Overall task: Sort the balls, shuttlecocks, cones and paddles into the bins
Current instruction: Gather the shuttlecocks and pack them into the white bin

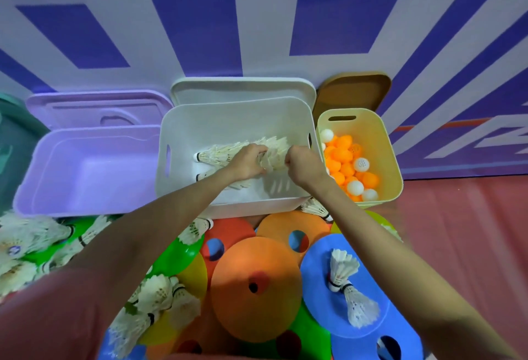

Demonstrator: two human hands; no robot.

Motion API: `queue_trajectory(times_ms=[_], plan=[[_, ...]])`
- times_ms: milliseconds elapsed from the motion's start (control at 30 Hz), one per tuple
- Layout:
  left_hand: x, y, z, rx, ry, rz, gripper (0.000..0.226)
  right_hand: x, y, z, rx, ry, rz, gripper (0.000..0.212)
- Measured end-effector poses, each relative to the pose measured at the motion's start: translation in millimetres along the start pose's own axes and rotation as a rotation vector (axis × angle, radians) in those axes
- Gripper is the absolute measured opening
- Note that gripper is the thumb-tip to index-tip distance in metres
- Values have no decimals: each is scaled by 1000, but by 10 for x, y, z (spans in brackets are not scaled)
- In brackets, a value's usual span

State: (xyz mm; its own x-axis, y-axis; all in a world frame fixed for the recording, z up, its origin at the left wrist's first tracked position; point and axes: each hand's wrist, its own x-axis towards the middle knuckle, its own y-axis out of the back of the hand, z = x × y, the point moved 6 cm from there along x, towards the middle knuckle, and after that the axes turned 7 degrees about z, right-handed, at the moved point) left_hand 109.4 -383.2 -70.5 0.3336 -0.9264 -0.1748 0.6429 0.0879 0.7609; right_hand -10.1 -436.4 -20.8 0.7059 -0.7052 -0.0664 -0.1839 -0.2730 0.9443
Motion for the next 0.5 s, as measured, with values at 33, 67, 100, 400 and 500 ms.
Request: queue_trajectory(times_ms=[33,67,100,400,500], plan=[[-3,-20,-22,53,-10,0,25,19,-29,3,-36,-11,-25,21],[-5,-40,-49,126,-19,1,25,29,-53,5,-67,-21,-53,22],[-4,-64,-85,196,-32,2,29,39,-81,6,-95,-25,-78,22],[27,-139,-250,579,-66,-82,46,101,-352,-52,-130,-71,-496,23],[28,-128,-222,620,-79,-84,47,80,-362,-64,-140,-71,-550,27]])
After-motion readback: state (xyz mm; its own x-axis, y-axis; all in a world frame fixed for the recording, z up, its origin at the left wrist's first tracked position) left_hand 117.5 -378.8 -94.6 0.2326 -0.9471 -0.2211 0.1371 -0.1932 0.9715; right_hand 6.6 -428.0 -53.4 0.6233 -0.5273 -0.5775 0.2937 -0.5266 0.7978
